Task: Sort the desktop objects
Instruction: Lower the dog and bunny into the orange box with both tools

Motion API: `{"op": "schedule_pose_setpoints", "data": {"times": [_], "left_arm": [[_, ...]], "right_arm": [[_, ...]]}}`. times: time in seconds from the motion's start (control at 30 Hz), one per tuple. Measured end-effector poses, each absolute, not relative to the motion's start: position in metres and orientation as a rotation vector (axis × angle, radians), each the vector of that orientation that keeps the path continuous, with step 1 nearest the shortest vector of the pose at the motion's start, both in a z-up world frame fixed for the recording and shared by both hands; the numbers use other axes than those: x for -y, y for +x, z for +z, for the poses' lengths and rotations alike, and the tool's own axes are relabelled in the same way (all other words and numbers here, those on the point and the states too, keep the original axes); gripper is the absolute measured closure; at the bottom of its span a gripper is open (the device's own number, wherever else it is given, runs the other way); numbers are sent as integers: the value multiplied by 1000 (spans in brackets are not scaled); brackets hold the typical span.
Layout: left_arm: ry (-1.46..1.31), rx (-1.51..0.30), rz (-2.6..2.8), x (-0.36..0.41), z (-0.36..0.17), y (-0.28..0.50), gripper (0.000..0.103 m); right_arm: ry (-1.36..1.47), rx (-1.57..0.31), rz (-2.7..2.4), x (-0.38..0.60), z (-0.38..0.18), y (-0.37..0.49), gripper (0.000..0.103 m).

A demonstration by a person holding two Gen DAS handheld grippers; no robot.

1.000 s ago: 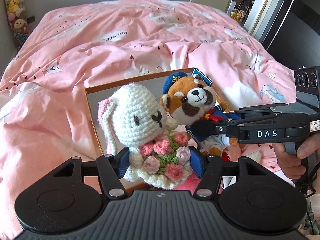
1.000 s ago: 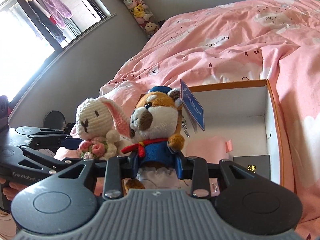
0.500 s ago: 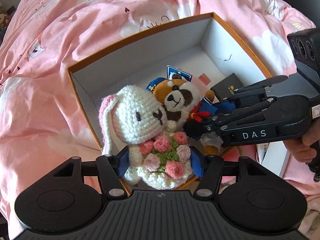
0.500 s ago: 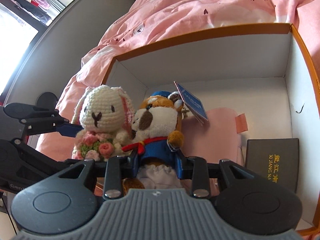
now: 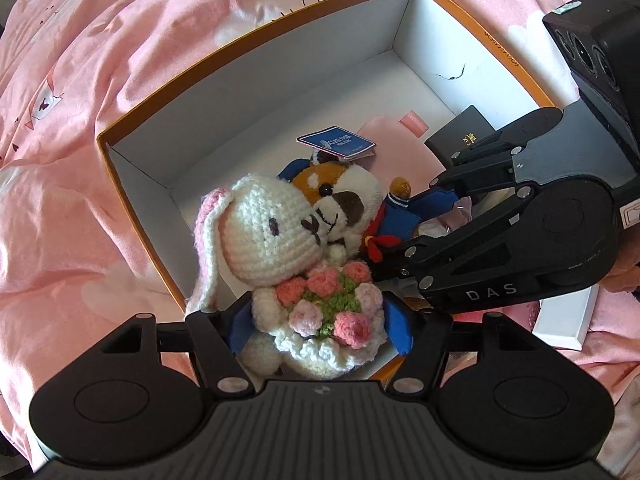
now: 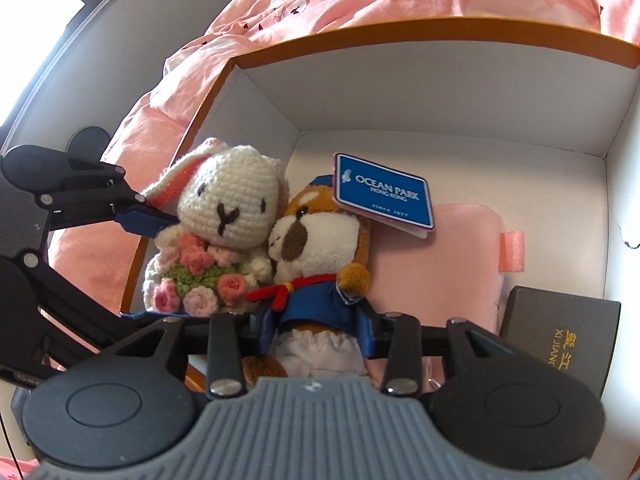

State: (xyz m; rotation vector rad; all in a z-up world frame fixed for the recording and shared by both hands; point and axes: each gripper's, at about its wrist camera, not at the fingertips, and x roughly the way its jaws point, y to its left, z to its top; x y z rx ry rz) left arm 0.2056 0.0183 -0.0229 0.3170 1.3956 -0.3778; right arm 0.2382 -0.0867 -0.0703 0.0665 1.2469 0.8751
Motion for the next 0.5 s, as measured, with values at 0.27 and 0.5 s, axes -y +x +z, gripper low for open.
{"op": "schedule_pose_setpoints", "data": {"times": [0.27, 0.5], "left_arm": [[300, -1382, -403, -34, -6, 200, 26], [288, -1379, -371, -38, -9, 203, 63]], "right_arm": [[106, -1251, 906, 94, -63, 243, 55], [83, -1260, 893, 87, -70, 245, 72]]}}
